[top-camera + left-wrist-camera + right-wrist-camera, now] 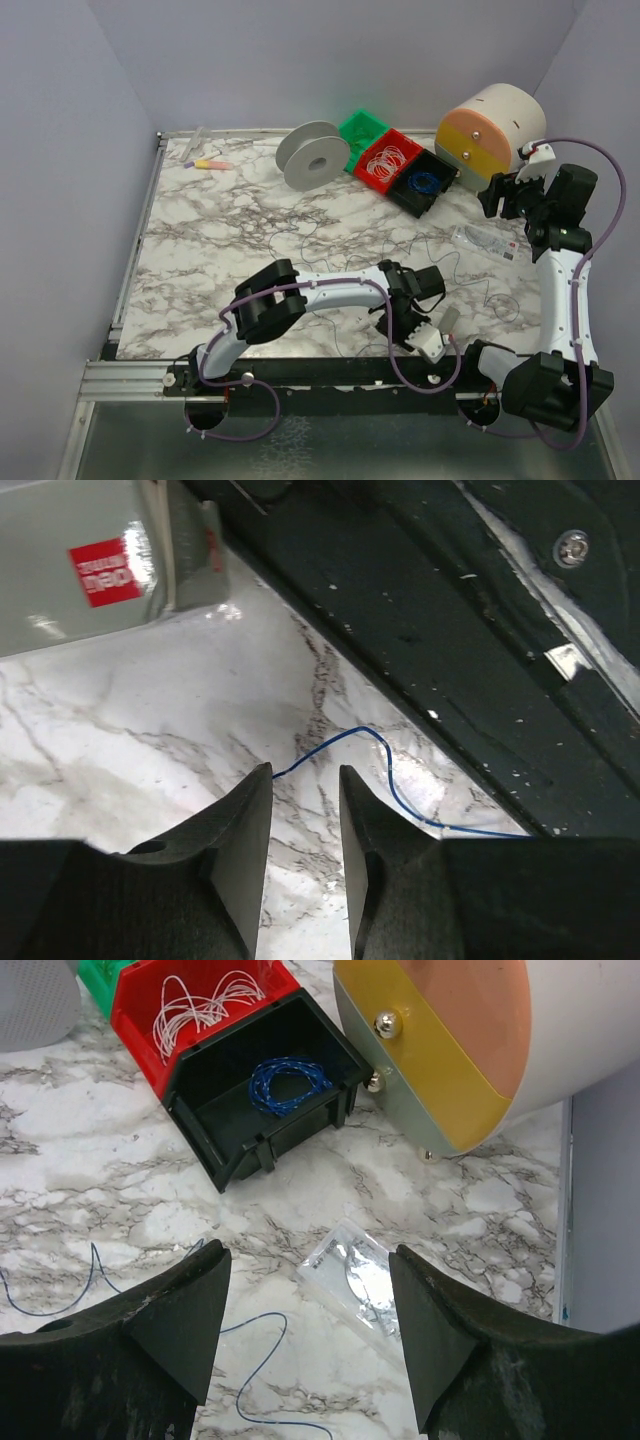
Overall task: Wrap the cables
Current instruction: Pick up the cable at the center of the board.
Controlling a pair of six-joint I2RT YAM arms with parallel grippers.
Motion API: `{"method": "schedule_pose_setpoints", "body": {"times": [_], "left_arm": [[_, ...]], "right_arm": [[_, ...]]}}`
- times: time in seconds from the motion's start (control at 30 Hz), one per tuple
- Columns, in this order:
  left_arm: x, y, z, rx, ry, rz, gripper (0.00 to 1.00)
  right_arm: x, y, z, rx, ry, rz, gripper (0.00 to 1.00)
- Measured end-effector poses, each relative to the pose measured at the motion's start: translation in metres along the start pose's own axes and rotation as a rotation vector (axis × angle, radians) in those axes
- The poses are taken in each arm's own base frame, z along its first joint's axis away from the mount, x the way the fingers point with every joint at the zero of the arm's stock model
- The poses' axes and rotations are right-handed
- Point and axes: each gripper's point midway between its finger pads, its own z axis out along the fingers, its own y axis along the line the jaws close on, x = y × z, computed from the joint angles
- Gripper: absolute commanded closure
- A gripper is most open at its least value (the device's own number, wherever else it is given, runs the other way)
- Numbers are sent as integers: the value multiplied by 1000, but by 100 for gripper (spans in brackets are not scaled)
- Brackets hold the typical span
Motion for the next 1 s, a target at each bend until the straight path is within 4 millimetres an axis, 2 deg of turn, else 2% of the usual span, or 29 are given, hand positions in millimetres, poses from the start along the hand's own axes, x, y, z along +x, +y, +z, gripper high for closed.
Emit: {"method": "schedule_pose_setpoints", "body": {"times": [0.2,0.33,0.53,0.6,0.73,0.8,1.0], "left_arm": [[2,-9,9,51,14,4,66],[1,-7,14,57,13,3,65],[-6,-1,9,45,-2,9,65],[-7,-3,9,52,-3,8,71],[-7,-8,9,76,-7,7,93],[-7,-10,9,83,-5,5,100],[-6,-11,9,86,3,-26,100]], "right_arm": [[0,1,0,-6,-1,0,31],[-1,2,0,-14,-3,0,30],[-1,4,0,-24,-5,0,30],[-1,4,0,-25,-4,1,31],[0,4,0,-25,-3,1,31],[0,4,0,-25,-3,1,31],[0,5,0,-28,-3,1,31]]}}
